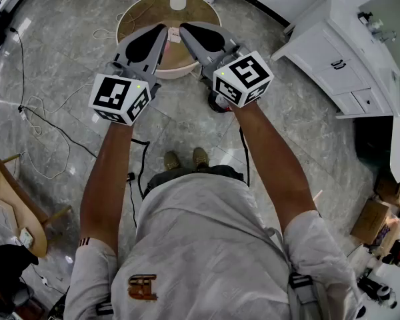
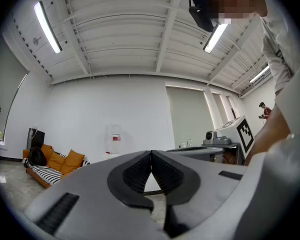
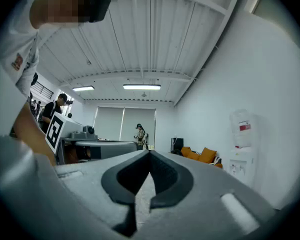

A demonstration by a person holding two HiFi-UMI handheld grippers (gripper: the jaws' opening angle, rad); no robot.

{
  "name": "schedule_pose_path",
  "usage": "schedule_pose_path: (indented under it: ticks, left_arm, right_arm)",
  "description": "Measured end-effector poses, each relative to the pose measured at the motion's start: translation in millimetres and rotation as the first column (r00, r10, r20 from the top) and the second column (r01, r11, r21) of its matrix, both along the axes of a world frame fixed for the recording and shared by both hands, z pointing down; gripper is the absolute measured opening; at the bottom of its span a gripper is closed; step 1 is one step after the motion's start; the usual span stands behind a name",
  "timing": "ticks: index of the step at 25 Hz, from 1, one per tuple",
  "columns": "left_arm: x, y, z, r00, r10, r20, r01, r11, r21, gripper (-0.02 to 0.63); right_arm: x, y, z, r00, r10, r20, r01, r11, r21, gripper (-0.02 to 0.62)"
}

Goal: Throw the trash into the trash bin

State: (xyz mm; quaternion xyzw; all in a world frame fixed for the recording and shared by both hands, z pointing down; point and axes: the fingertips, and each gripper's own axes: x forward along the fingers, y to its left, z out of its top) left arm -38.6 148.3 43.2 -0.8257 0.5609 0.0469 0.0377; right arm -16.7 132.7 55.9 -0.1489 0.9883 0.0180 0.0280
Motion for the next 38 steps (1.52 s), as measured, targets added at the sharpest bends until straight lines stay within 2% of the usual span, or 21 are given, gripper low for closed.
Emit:
schedule_pose_path:
  ticks: [10, 22, 29, 38]
  left_arm:
    - [-16, -1, 7, 1.0, 0.002, -0.008, -0.002, 1.0, -0.002, 0.0]
    - [-70, -2, 25, 1.0, 0.008, -0.007, -0.008, 1.0, 0.004, 0.0]
    - [-87, -27, 54, 1.0, -0.011, -0.006, 0.01, 1.0, -0.02, 0.0]
    - [-97, -82, 105, 0.999, -0.049, 0.014, 0.051, 0.995, -0.087, 0.0]
  right_arm:
    - [-14, -1, 2, 1.0, 0.015, 0.006, -0.015, 1.0, -0.004, 0.0]
    - [-63, -2, 22, 0.999, 0.019, -0.041, -0.019, 1.0, 0.018, 0.0]
    - [-73, -28, 53, 0.992, 0.005, -0.129, 0.0, 0.999, 0.04, 0.001]
    - [-87, -87, 99, 0.982, -0.037, -0.183, 0.045, 0.998, 0.039, 0.002]
